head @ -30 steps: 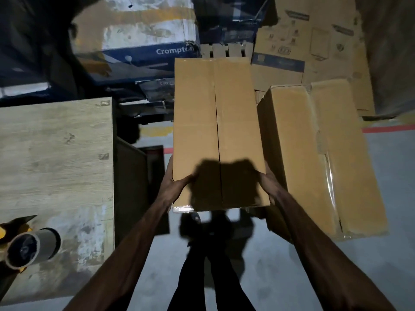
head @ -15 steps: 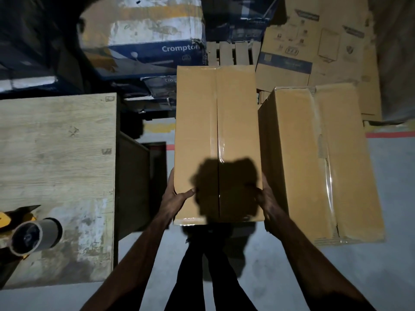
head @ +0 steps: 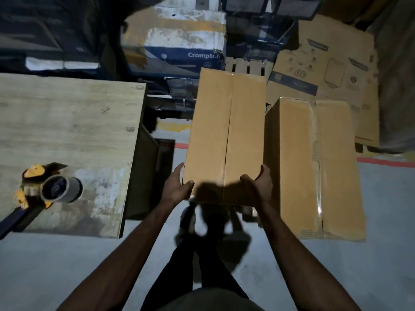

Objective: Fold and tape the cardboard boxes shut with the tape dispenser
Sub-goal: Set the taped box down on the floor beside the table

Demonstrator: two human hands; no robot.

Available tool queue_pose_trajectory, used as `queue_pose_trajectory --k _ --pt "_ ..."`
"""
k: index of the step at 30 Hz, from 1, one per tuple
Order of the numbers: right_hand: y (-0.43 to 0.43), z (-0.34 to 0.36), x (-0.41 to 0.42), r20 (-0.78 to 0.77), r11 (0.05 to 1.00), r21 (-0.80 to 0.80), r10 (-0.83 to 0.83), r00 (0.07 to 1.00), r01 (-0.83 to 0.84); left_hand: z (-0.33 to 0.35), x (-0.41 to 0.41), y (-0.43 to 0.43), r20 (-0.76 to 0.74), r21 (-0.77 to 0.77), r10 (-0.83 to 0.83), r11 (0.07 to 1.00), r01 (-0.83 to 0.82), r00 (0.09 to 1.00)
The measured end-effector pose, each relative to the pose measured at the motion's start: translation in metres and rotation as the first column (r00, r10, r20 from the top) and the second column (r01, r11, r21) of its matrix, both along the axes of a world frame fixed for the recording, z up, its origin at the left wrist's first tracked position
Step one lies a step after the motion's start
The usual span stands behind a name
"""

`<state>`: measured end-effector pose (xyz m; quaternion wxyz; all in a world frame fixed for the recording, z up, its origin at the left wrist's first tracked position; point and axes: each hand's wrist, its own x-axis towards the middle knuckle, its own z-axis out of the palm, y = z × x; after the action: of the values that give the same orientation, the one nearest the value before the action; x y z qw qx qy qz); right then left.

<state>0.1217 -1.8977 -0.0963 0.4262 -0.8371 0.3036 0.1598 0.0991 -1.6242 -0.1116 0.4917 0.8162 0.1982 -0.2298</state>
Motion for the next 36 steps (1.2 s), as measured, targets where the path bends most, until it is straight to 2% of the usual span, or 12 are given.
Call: queue_pose_trajectory --k 4,6,10,13,18,21,29,33,36 --pt "0.034 0.041 -0.022 0.117 0.979 -0.113 0.185 0.976 -0.172 0.029 -0.046 0.016 0.084 -0.068 0.0 0.998 0.005 0.996" --pt "0.059 0.057 -0.041 0.175 0.962 -0.077 0.273 0.946 -0.264 0.047 -0.066 0.027 0.093 -0.149 0.072 0.987 -0.057 0.993" --pt "0.133 0.077 -0.073 0.168 0.895 0.111 0.411 0.896 -0.431 0.074 -0.11 0.074 0.141 -0.264 0.165 0.956 -0.124 0.976" --pt "0.211 0.085 -0.102 0.148 0.828 0.217 0.495 0.856 -0.517 0.084 -0.152 0.134 0.177 -0.246 0.217 0.954 -0.171 0.96" --pt "0.367 0.088 -0.159 0.164 0.687 0.295 0.649 0.743 -0.665 0.093 -0.23 0.262 0.209 -0.245 0.381 0.912 -0.329 0.901" --pt "0.46 0.09 -0.188 0.159 0.589 0.259 0.756 0.635 -0.765 0.1 -0.276 0.345 0.25 -0.225 0.46 0.884 -0.411 0.852" --pt "0.67 0.096 -0.241 0.153 0.474 0.248 0.842 0.518 -0.845 0.099 -0.356 0.532 0.22 -0.218 0.629 0.777 -0.591 0.746" --pt "0.758 0.088 -0.256 0.128 0.376 0.244 0.901 0.414 -0.894 0.093 -0.378 0.609 0.19 -0.264 0.742 0.669 -0.695 0.643" --pt "0.826 0.086 -0.26 0.111 0.33 0.271 0.923 0.37 -0.904 0.084 -0.39 0.665 0.196 -0.29 0.792 0.611 -0.737 0.579"
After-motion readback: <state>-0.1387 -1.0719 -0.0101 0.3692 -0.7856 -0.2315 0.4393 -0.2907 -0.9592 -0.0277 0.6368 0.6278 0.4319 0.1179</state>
